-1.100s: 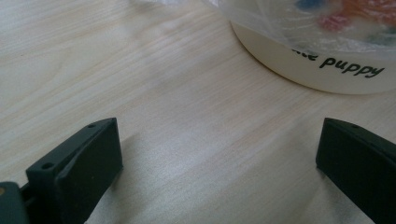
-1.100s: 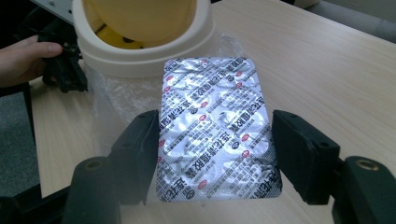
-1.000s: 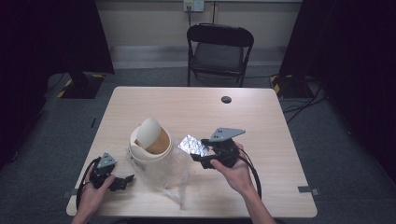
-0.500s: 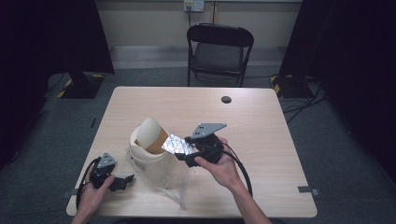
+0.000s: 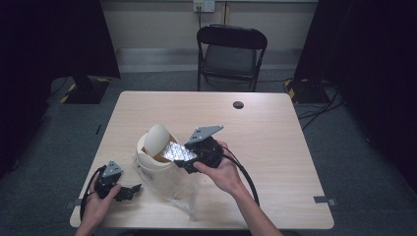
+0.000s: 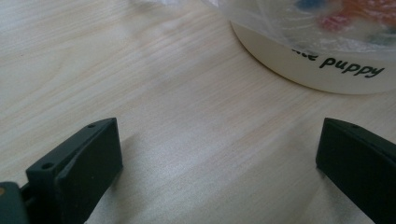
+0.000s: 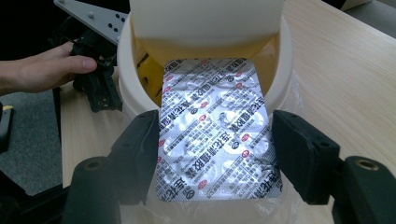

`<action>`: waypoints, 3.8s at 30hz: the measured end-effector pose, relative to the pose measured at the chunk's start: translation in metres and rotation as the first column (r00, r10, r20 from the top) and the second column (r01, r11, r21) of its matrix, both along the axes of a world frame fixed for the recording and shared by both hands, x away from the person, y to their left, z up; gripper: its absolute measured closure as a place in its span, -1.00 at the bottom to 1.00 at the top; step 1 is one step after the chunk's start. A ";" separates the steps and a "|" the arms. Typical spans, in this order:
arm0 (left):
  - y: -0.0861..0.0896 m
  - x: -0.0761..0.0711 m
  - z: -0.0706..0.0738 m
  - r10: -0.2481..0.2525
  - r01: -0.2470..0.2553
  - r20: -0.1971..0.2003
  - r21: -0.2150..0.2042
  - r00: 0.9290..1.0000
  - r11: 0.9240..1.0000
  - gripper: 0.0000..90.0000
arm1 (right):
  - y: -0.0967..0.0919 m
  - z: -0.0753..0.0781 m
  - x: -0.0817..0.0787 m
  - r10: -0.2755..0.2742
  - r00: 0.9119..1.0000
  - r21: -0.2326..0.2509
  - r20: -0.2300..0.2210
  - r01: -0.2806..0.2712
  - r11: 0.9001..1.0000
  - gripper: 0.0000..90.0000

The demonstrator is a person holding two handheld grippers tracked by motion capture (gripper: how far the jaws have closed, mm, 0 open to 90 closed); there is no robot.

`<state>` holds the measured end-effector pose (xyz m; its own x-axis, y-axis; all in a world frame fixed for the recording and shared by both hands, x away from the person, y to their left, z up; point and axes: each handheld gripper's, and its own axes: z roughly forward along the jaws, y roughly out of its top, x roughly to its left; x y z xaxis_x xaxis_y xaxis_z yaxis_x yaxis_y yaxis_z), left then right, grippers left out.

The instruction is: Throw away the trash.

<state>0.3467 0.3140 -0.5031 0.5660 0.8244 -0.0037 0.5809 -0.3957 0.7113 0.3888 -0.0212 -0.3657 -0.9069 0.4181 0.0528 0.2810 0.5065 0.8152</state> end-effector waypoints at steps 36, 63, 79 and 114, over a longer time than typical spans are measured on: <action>0.000 0.000 0.000 0.000 0.000 0.000 0.000 1.000 1.000 -1.00 | 0.042 -0.001 0.020 0.003 1.000 -0.017 0.020 -0.003 1.000 -0.11; 0.000 0.000 0.000 0.000 0.000 0.000 0.000 1.000 1.000 -1.00 | -0.006 -0.002 0.028 -0.143 0.990 0.096 -0.014 0.143 0.985 -0.69; -0.002 -0.003 0.000 0.035 -0.035 0.005 -0.001 0.999 0.999 -0.99 | -0.051 -0.005 0.027 -0.297 0.955 0.110 -0.006 0.296 0.949 -0.68; -0.002 -0.003 0.000 0.033 -0.033 0.005 -0.001 0.999 0.999 -0.99 | -0.160 -0.049 -0.001 -0.552 0.833 0.047 -0.035 0.553 0.832 -0.68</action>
